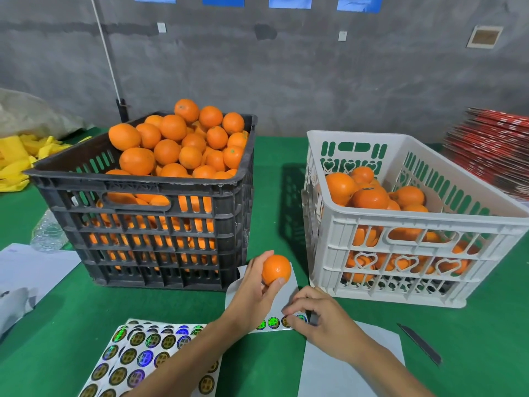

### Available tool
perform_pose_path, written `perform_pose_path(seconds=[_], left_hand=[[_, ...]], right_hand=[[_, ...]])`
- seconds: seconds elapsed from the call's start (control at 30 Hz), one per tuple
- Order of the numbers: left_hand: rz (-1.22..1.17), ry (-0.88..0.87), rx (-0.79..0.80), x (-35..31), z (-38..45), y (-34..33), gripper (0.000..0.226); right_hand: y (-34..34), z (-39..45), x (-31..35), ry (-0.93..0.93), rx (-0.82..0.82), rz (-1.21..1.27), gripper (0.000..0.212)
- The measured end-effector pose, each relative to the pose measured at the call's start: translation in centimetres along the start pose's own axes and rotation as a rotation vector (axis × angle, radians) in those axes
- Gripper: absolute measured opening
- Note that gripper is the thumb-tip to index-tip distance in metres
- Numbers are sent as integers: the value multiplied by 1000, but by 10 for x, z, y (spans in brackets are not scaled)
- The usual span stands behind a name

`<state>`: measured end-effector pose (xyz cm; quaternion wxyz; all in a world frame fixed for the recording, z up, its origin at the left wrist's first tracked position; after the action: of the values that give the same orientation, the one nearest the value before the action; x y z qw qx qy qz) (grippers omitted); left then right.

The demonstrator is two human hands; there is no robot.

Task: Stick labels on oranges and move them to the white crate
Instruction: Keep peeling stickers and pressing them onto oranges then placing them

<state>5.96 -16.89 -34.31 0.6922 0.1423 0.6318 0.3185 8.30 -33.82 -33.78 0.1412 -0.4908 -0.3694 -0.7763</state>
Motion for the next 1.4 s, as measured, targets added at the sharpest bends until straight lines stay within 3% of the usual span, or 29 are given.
perform_pose_path(seconds=[0.13, 0.37, 0.7, 0.9, 1.07, 1.23, 1.4], left_hand=[[15, -3, 3, 1, 0, -1, 59], [5, -5, 4, 2, 0, -1, 60], [35, -22, 1, 5, 0, -2, 60], [25, -16, -13, 7, 1, -2, 58], [37, -30, -21, 6, 1, -2, 59], [35, -19, -24, 6, 1, -2, 61], [21, -12, -27, 5, 0, 0, 59]], right_hand=[[-1, -1, 6, 62, -11, -115, 37], [-6, -3, 25, 242, 22, -389, 32], [-4, -2, 9, 72, -28, -61, 22], [-5, -3, 14, 115, -46, -156, 16], [-6, -3, 23, 153, -21, -279, 34], [-9, -4, 32, 209, 17, -403, 36], [-6, -5, 28, 184, -33, -299, 29]])
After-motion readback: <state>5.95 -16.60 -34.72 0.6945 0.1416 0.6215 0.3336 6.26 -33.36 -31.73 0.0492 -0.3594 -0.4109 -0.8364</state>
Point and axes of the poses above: each hand's wrist, its own z-axis towards the middle knuckle, its own y-axis out of the back of the hand, x = y × z, the point moved 6 cm from there along z, towards the middle knuckle, and after that the axes turned 15 degrees about z, right-handed, at the moved point
